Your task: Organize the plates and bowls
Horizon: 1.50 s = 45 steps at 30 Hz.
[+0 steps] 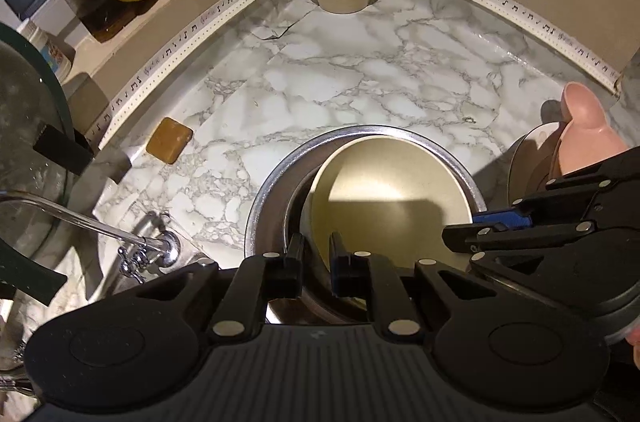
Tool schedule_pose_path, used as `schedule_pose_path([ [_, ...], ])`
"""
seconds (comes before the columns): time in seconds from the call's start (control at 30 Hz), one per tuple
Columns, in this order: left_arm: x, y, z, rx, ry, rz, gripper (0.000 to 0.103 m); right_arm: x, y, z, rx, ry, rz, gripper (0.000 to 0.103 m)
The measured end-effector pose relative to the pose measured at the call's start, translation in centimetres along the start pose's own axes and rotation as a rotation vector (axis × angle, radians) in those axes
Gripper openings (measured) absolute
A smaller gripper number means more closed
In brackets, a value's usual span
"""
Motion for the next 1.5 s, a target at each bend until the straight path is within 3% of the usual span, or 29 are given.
schedule_pose_path([
  [0.33, 0.0, -0.8, 1.2, -0.069, -0.055, -0.009, 0.013, 0.1, -1.1, 0.4, 0.027, -0.014, -0.025, 0.026],
  [0.77, -1.2, -4.3, 2.7, -0.183, -0.169, -0.078, 0.014, 1.5, -4.1, 0.6, 0.043, -0.104, -0.074, 0.039],
  [0.83, -1.6, -4.6, 3.0, -0.193, -0.190, -0.080, 0.019, 1.8, -4.2, 0.4, 0.046, -0.107, -0.074, 0.041],
  [0.97, -2.7, -5.1, 3.7, -0.194, -0.259, -0.097, 0.064, 2.7, -4.2, -0.2, 0.038, -0.118, -0.080, 0.044],
  [1.13, -3.9, -5.4, 4.6, -0.172, -0.316, -0.122, 0.066, 3.9, -3.7, -1.3, 0.031, -0.111, -0.088, 0.063],
  [1.5, -8.5, -2.9, 5.5, -0.232, -0.478, -0.038, 0.066, 5.3, -0.6, -4.4, 0.000, -0.072, -0.046, 0.061],
])
Point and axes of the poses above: each gripper's, at about its wrist camera, not at the fingertips, and y roughly the way its jaws point, z to its left, x to its top, the point moved 3 cm from there along y, roughly the way its jaws point, and after that the axes turned 12 degrees about x, right-handed, at the moved point
